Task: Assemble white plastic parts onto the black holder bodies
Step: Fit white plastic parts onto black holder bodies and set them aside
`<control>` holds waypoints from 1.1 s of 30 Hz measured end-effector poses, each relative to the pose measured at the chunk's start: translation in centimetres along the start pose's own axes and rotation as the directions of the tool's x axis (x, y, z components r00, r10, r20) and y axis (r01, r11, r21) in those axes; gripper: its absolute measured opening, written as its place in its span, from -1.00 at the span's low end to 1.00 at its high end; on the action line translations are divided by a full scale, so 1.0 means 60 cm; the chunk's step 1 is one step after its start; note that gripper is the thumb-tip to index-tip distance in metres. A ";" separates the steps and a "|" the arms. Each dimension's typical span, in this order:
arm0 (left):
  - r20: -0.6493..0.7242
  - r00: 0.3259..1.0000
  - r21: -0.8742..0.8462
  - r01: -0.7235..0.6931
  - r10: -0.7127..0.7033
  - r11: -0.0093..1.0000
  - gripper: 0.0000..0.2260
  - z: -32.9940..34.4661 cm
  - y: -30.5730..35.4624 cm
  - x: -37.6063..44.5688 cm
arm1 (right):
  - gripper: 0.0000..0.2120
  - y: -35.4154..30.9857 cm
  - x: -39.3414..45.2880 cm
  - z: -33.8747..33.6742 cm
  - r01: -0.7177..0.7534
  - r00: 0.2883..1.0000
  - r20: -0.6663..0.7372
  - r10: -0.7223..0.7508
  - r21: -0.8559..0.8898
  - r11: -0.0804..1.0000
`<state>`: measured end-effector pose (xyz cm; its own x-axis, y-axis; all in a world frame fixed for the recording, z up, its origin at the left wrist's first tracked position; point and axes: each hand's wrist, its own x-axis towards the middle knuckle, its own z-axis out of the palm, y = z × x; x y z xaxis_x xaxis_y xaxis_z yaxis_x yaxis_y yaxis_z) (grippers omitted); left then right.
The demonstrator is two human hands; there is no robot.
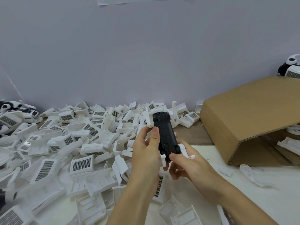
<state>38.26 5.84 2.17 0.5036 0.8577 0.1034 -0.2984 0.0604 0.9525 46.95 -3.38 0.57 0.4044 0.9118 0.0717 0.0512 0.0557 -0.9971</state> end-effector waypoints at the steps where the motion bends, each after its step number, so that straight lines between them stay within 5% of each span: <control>1: -0.003 1.000 0.002 0.000 0.000 1.000 -0.84 0.000 0.000 -0.001 | -0.76 0.000 0.000 0.000 -0.011 1.000 0.002 0.011 0.009 1.000; 6: 0.009 0.997 0.051 -0.072 0.072 0.996 -0.78 0.000 0.001 -0.002 | -0.66 -0.003 0.000 -0.007 -0.035 0.997 0.074 0.031 0.055 0.998; 11: -0.081 0.995 -0.008 -0.062 0.061 0.998 -0.84 -0.001 0.008 0.001 | -0.63 0.004 -0.004 -0.011 -0.047 0.996 0.075 0.055 -0.109 0.993; 15: -0.143 0.988 -0.195 0.025 -0.054 0.980 -0.76 -0.001 0.022 -0.002 | -0.53 0.005 -0.009 -0.006 -0.024 0.999 0.011 0.031 -0.387 0.922; 20: -0.115 0.975 -0.451 0.119 -0.190 0.885 -0.69 -0.017 0.034 0.002 | -0.17 0.005 -0.009 -0.002 0.022 0.990 0.128 0.059 -0.552 0.833; 28: -0.123 0.987 -0.454 0.037 -0.103 0.890 -0.72 -0.018 0.035 0.001 | -0.27 0.008 -0.006 -0.003 0.092 0.985 0.172 0.019 -0.610 0.787; 33: -0.118 0.988 -0.443 0.040 -0.102 0.896 -0.74 -0.016 0.033 0.000 | -0.55 0.007 0.004 -0.013 0.082 0.986 -0.063 -0.157 -0.632 0.770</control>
<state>36.89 6.49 3.77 0.4323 0.9013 -0.0291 -0.6061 0.3143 0.7307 47.77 -3.47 0.18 0.4480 0.8643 0.2285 0.6501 -0.1395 -0.7469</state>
